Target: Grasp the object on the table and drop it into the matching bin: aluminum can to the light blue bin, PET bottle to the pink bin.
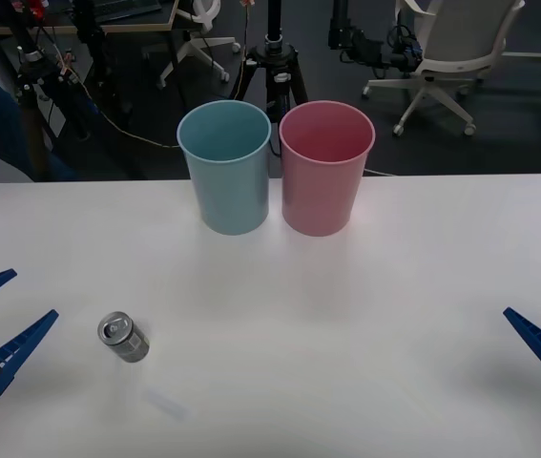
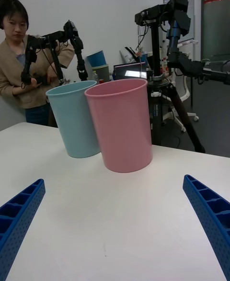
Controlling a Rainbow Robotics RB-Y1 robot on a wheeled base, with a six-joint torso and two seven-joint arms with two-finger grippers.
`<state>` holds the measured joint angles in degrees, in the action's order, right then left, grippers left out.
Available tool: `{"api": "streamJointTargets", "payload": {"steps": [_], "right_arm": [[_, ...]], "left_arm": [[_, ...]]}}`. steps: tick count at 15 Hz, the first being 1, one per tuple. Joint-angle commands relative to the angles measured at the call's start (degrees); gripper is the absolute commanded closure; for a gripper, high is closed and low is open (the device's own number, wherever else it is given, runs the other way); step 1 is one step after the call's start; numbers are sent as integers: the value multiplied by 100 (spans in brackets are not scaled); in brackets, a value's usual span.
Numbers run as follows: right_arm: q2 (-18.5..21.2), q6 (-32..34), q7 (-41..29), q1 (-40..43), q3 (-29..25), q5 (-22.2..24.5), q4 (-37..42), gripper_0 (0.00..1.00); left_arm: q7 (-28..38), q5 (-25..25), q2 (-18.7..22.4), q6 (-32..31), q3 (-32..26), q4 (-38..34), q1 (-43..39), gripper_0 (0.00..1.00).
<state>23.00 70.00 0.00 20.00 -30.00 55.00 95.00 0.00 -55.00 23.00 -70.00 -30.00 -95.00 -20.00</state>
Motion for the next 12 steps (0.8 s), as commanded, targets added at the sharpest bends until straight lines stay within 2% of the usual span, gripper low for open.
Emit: {"api": "streamJointTargets", "payload": {"steps": [1,6,12], "right_arm": [[0,0,0,0,0,0,0,0],[0,0,0,0,0,0,0,0],[0,0,0,0,0,0,0,0]], "left_arm": [[0,-81,-68,-5,-23,113,-118,0],[-97,60,-59,65,91,122,-408,0],[-1204,385,64,101,398,245,-707,0]]}}
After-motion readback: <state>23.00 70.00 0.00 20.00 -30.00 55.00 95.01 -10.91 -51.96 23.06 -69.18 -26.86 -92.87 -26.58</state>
